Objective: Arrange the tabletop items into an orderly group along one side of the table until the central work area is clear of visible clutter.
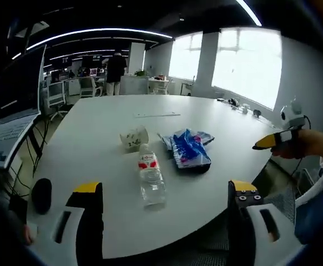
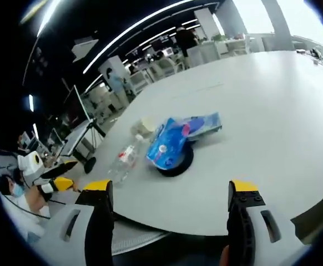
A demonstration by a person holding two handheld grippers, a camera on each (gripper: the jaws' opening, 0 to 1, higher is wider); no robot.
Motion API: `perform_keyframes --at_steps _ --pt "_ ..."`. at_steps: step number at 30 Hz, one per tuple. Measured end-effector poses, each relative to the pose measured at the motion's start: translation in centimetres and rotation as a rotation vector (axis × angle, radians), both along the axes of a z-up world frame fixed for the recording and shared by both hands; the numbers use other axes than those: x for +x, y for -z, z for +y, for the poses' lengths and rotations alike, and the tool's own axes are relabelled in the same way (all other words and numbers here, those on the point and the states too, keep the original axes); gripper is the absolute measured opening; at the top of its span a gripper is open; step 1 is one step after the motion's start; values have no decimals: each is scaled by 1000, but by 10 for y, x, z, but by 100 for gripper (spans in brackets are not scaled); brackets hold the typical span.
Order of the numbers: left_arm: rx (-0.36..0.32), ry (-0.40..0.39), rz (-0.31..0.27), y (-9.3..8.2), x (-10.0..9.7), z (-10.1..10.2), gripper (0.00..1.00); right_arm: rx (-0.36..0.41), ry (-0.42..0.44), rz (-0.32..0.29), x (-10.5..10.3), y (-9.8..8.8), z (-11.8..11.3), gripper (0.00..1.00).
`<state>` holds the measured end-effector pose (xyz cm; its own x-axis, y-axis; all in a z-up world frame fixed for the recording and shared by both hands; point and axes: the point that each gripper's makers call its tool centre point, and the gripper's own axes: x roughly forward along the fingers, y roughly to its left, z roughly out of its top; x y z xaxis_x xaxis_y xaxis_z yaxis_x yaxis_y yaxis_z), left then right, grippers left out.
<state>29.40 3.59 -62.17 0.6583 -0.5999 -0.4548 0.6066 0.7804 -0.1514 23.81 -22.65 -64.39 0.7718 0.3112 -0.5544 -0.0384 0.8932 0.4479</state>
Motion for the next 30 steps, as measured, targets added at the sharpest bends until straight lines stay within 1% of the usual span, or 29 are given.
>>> perform_keyframes --at_steps 3,4,6,7,8,11,12,14,17,20,21,22,23,24,26,27,28,29,30 --pt "25 -9 -26 -4 6 -8 96 -3 -32 -29 12 -5 -9 84" --pt "33 -12 -31 -6 8 -10 96 -1 -39 -28 14 -5 -11 84" --pt "41 -46 -34 -7 13 -11 96 21 -64 -9 19 -2 -15 83" --pt "35 -79 -37 -8 16 -11 96 34 -89 -12 22 -4 -15 82" --pt "34 -93 -39 -9 17 -12 96 38 -103 -19 24 -6 -16 82" --pt "61 -112 -49 -8 18 -16 96 41 -134 -29 29 -10 -20 82" --pt "80 -117 -52 -7 17 -17 96 40 -144 -27 32 -10 -22 81" --pt "85 -130 -51 -7 17 -16 96 38 -157 -21 35 -6 -24 81" --pt "72 -128 -43 -8 18 -15 96 41 -158 -13 38 -1 -23 81" --pt "91 -123 -20 -9 22 -9 95 55 -129 -1 37 0 -22 80" --pt "84 -126 -26 -12 22 -8 95 68 -115 -3 37 -1 -20 80" --pt "58 -118 -58 -21 25 -12 95 79 -111 -6 37 -1 -18 80" --pt "52 -109 -75 -23 27 -14 96 86 -111 -8 37 1 -17 80" --pt "54 -105 -82 -22 27 -14 96 92 -113 -8 38 3 -15 79" --pt "67 -113 -72 -17 31 -12 96 98 -123 15 39 12 -13 78" --pt "64 -118 -46 -13 31 -12 96 92 -129 39 39 17 -12 77" --pt "55 -113 -36 -12 30 -14 96 87 -127 49 39 17 -13 77" --pt "49 -108 -39 -13 29 -15 96 85 -126 43 41 14 -13 77" --pt "41 -96 -56 -17 27 -18 96 83 -121 25 44 9 -13 77"
